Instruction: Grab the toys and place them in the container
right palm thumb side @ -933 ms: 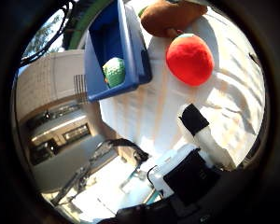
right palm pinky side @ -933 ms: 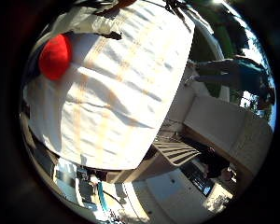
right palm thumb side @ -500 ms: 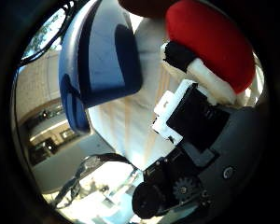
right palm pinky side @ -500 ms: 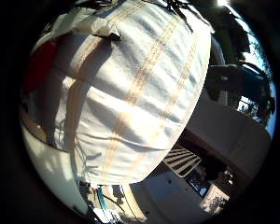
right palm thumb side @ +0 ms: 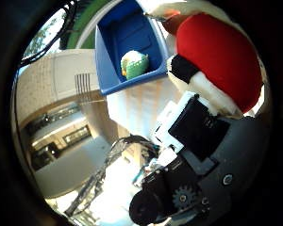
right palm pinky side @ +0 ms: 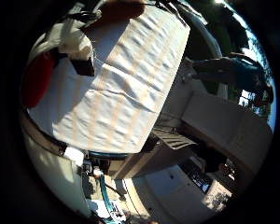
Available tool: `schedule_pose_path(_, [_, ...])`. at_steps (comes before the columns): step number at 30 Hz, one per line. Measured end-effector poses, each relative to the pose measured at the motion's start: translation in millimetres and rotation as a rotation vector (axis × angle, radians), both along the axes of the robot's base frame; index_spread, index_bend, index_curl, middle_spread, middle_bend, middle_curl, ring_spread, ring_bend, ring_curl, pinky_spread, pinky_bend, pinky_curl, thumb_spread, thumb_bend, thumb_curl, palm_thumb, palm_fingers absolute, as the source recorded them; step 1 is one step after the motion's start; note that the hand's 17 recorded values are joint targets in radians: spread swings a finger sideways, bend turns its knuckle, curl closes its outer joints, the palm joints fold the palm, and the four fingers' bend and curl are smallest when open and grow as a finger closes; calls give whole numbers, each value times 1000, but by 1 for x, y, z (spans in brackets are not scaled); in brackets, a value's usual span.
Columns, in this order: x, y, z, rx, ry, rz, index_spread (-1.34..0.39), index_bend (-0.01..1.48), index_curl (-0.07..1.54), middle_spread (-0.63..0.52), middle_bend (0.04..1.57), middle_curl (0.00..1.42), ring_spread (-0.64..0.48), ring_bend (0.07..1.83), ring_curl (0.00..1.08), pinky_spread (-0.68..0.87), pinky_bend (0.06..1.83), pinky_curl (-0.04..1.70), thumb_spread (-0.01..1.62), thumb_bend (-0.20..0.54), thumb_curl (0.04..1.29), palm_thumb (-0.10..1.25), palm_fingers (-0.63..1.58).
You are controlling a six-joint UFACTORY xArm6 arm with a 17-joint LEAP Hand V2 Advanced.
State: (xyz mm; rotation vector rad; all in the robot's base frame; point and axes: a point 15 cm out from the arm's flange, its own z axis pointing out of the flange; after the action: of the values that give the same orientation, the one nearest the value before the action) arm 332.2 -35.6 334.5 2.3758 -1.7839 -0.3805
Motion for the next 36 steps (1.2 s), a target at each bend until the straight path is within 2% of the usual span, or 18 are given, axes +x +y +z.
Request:
schedule_pose_path(6, [3, 40, 88, -9, -92, 64, -855, 636, 309, -199, 1179, 950, -66, 1450, 744, 167, 1562, 665, 1166, -11, 591, 1012, 939])
schedule_pose_path(11, [14, 107, 114, -12, -165, 124, -933, 668, 350, -202, 1203, 986, -71, 1486, 752, 151, 1586, 698, 1178, -16, 615, 1006, 901])
schedule_pose_path(17, [73, 177, 101, -1, -250, 142, -995, 684, 405, -203, 1223, 1012, -73, 1515, 756, 141, 1602, 726, 1189, -29, 625, 967, 870])
schedule_pose_path(22, [130, 216, 44, -1, -270, 119, -964, 706, 480, -190, 1185, 991, -48, 1491, 728, 163, 1525, 725, 1201, -38, 586, 873, 824])
schedule_pose_path(25, [148, 231, 2, -15, -230, 114, -850, 668, 530, -156, 1051, 921, -5, 1379, 681, 211, 1486, 706, 1210, -33, 555, 840, 674])
schedule_pose_path(26, [152, 233, -8, -19, -217, 116, -719, 623, 550, -146, 900, 868, 17, 1350, 670, 231, 1462, 714, 1211, -33, 538, 820, 456])
schedule_pose_path(27, [154, 235, -18, -24, -201, 118, -671, 598, 555, -139, 850, 850, 24, 1342, 668, 238, 1454, 717, 1211, -33, 532, 815, 363])
schedule_pose_path(29, [157, 244, -43, -38, -161, 132, -503, 526, 552, -97, 653, 754, 98, 1220, 619, 282, 1388, 697, 1206, -35, 511, 791, 15])
schedule_pose_path(30, [157, 247, -53, -43, -147, 138, -475, 520, 549, -82, 603, 726, 115, 1189, 607, 296, 1359, 687, 1204, -34, 506, 788, -54])
schedule_pose_path(32, [159, 245, -65, -47, -125, 147, -422, 450, 486, -29, 439, 618, 181, 949, 485, 341, 1244, 604, 1194, -36, 488, 763, -221])
schedule_pose_path(36, [162, 244, -79, -42, -108, 189, -430, 317, 410, 22, 243, 501, 249, 701, 368, 395, 1090, 504, 1166, -31, 466, 752, -215])
